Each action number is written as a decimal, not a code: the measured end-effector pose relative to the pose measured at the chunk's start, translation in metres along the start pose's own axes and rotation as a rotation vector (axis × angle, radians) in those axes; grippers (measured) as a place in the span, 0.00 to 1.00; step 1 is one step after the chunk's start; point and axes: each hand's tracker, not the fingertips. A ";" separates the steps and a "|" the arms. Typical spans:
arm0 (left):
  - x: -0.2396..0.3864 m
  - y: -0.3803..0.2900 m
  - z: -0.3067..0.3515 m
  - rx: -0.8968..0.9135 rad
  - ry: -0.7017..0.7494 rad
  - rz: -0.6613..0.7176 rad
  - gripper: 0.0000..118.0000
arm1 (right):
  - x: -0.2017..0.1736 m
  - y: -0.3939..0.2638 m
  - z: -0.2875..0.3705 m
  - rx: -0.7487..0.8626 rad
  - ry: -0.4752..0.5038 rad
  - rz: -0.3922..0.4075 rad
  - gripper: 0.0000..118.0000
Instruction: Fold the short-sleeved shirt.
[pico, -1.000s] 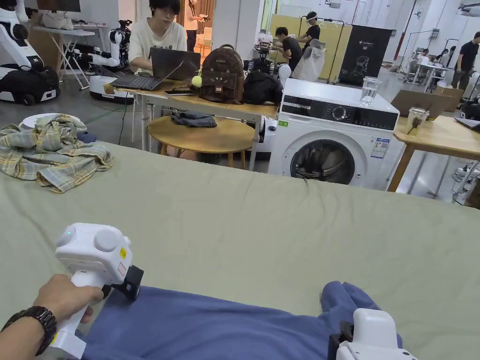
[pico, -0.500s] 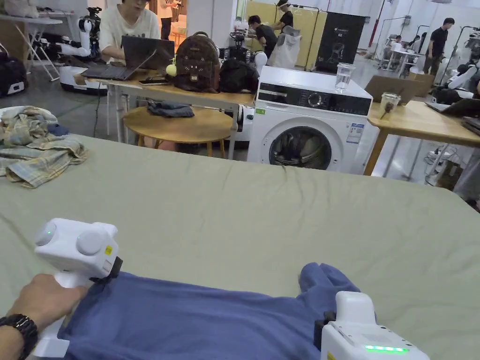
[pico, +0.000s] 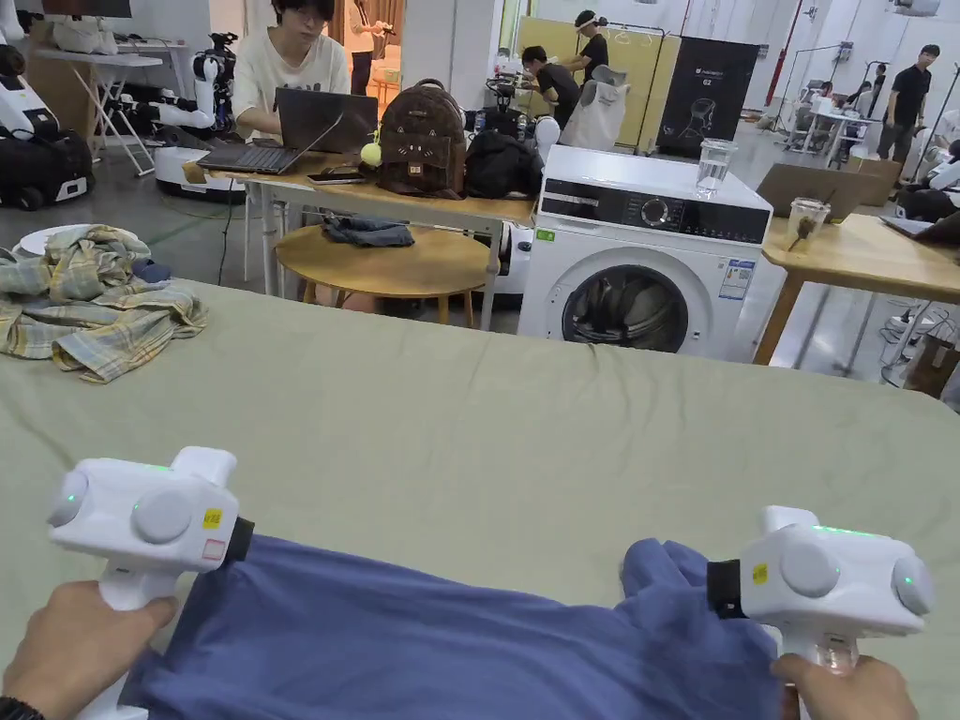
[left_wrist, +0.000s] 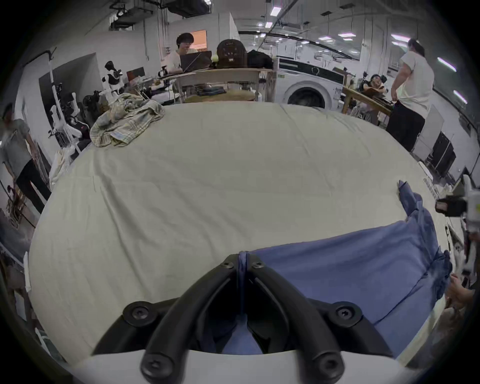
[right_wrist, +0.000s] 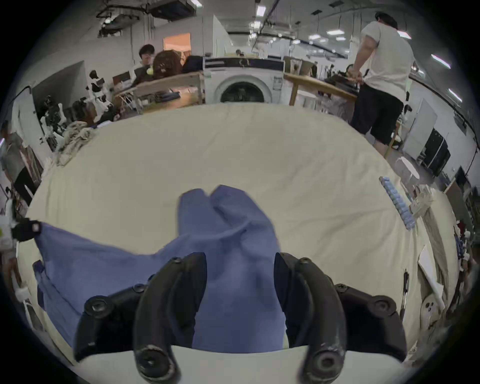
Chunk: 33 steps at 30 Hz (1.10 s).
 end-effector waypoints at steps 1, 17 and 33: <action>0.000 -0.002 0.003 0.008 0.003 0.001 0.00 | 0.007 0.005 -0.010 -0.034 0.012 -0.010 0.47; -0.012 -0.017 -0.007 0.016 0.001 0.016 0.00 | 0.010 -0.010 -0.066 -0.176 0.089 -0.012 0.00; -0.029 -0.048 0.074 0.098 -0.074 0.090 0.00 | 0.015 -0.065 0.122 0.124 0.104 0.038 0.00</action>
